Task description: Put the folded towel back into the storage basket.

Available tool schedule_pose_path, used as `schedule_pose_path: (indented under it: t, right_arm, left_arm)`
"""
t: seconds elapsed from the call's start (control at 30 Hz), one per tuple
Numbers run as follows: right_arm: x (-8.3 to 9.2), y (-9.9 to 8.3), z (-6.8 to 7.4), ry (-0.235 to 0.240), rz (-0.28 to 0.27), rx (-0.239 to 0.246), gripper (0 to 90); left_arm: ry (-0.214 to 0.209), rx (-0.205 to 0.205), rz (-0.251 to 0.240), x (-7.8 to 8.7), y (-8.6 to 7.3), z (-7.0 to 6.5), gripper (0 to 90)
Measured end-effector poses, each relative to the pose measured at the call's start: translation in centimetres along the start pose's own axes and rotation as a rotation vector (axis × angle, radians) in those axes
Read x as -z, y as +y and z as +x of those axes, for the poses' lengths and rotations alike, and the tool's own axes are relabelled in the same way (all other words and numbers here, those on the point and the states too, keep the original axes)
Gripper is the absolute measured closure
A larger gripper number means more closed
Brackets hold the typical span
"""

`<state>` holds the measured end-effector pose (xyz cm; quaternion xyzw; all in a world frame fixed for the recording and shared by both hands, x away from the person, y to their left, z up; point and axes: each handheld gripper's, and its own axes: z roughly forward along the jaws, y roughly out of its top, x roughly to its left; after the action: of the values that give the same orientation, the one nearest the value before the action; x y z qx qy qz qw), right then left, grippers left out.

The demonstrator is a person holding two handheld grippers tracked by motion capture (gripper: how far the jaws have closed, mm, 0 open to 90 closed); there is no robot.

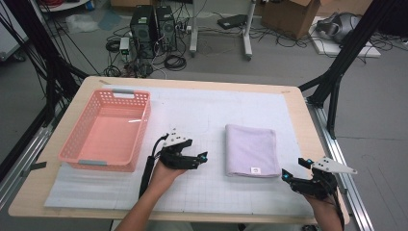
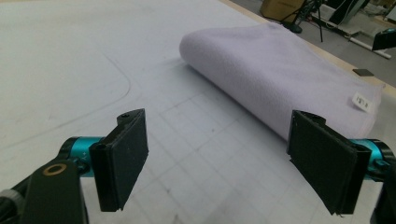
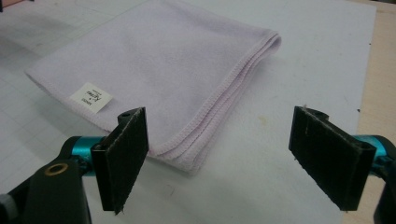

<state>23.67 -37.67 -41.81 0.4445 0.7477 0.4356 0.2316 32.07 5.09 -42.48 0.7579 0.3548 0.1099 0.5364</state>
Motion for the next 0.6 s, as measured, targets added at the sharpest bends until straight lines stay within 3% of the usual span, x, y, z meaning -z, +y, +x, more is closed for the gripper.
schedule_pose_path:
  t: [0.23, 0.4, 0.6]
  right_arm:
    - [-0.2, 0.0, 0.2, 0.01, 0.014, 0.01, 18.8]
    - [-0.3, 0.0, 0.2, 0.013, 0.019, 0.011, 18.8]
    - [-0.4, -0.1, 0.1, 0.013, 0.023, 0.01, 18.8]
  left_arm:
    - [0.005, -0.008, 0.054, -3.1, 2.4, -0.9, 21.9]
    - [-0.016, 0.022, 0.082, -5.4, 3.1, -1.5, 22.0]
    - [-0.052, 0.056, 0.075, -7.8, 3.4, -2.3, 21.2]
